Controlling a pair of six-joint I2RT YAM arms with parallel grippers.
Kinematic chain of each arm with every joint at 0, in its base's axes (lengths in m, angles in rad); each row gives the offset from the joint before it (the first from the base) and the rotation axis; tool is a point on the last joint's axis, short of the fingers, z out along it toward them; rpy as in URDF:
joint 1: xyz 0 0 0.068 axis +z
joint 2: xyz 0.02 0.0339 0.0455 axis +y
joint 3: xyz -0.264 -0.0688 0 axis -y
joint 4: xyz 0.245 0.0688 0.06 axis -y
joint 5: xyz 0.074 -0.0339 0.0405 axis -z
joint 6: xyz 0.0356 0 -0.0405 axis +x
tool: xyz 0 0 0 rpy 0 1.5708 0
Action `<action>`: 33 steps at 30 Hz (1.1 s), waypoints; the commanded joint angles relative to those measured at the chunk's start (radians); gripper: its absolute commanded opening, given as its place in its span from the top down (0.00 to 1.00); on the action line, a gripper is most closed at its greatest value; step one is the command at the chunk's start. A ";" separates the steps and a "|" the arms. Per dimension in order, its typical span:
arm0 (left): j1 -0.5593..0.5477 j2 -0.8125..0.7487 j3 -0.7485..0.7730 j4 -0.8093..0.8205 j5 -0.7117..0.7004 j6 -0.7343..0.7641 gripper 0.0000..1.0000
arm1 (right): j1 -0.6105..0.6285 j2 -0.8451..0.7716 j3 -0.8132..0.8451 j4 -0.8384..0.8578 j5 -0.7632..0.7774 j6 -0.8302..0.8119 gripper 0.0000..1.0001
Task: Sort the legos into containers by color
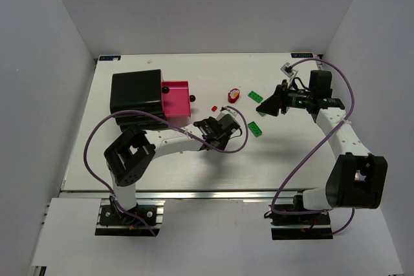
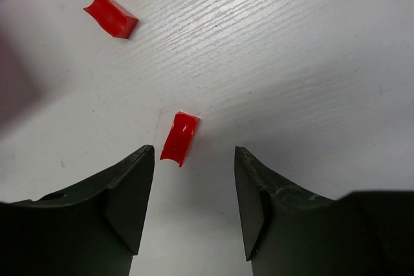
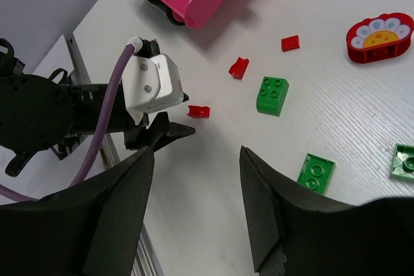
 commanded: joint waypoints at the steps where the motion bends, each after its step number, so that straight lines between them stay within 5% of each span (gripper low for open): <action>1: 0.008 0.007 0.010 0.020 0.005 0.078 0.38 | -0.034 -0.009 -0.007 0.023 -0.059 -0.015 0.39; 11: 0.050 0.050 0.004 0.020 0.002 0.112 0.35 | -0.073 -0.006 -0.020 0.031 -0.090 -0.009 0.40; 17: 0.068 0.067 0.003 0.026 0.043 0.117 0.58 | -0.087 -0.006 -0.030 0.042 -0.108 -0.001 0.42; 33: 0.088 -0.034 0.019 0.002 0.125 0.094 0.80 | -0.113 -0.016 -0.043 0.054 -0.134 0.012 0.44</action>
